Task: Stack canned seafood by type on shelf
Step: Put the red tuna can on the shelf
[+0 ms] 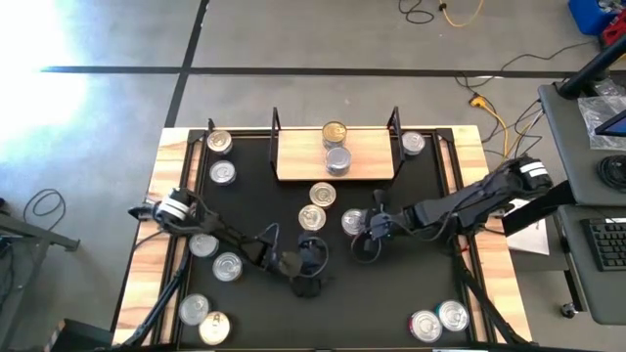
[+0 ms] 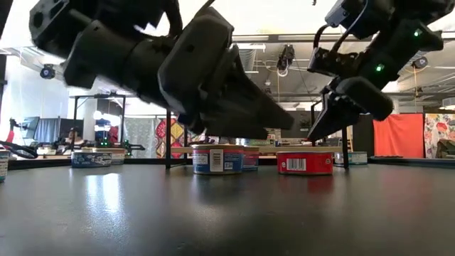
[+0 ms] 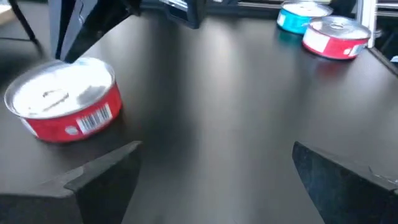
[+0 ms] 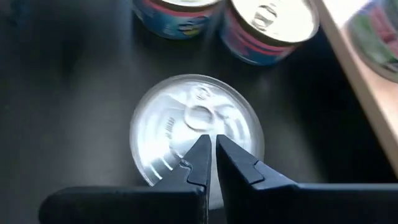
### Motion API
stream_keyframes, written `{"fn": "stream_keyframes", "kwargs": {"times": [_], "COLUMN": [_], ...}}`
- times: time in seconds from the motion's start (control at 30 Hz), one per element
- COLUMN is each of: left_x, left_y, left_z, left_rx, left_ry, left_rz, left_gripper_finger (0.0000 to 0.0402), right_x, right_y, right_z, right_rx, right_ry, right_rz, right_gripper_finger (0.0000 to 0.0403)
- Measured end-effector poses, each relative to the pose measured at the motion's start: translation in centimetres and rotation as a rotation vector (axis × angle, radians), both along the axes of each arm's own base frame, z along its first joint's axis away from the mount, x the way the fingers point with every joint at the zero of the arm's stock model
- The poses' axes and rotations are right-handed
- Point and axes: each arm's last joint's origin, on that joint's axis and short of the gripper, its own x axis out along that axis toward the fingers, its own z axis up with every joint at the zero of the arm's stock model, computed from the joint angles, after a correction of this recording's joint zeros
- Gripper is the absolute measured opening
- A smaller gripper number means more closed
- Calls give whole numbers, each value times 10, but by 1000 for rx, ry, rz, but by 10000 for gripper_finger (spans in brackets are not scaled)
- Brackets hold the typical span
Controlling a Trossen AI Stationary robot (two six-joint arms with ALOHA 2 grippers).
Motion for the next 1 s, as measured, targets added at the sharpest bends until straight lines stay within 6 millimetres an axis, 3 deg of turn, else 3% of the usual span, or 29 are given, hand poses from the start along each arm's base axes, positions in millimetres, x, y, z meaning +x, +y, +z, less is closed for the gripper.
{"fn": "stream_keyframes", "kwargs": {"times": [0.27,0.53,0.63,0.8,1.0], "left_x": [-3,-1,-1,-2,0], "left_y": [-10,-9,-8,-4,5], "left_z": [-30,-45,-47,-48,-49], "left_rx": [-61,-65,-54,0,45], "left_ry": [38,17,13,6,8], "left_rz": [19,96,132,208,252], "left_gripper_finger": [396,396,396,396,396], "right_x": [28,46,39,15,1], "right_y": [13,45,46,38,25], "right_z": [-29,-1,18,24,1], "right_rx": [56,64,31,-102,-162], "right_ry": [-12,-37,-26,70,105], "right_rz": [23,180,159,9,-113], "right_gripper_finger": [18,18,18,18,18]}}
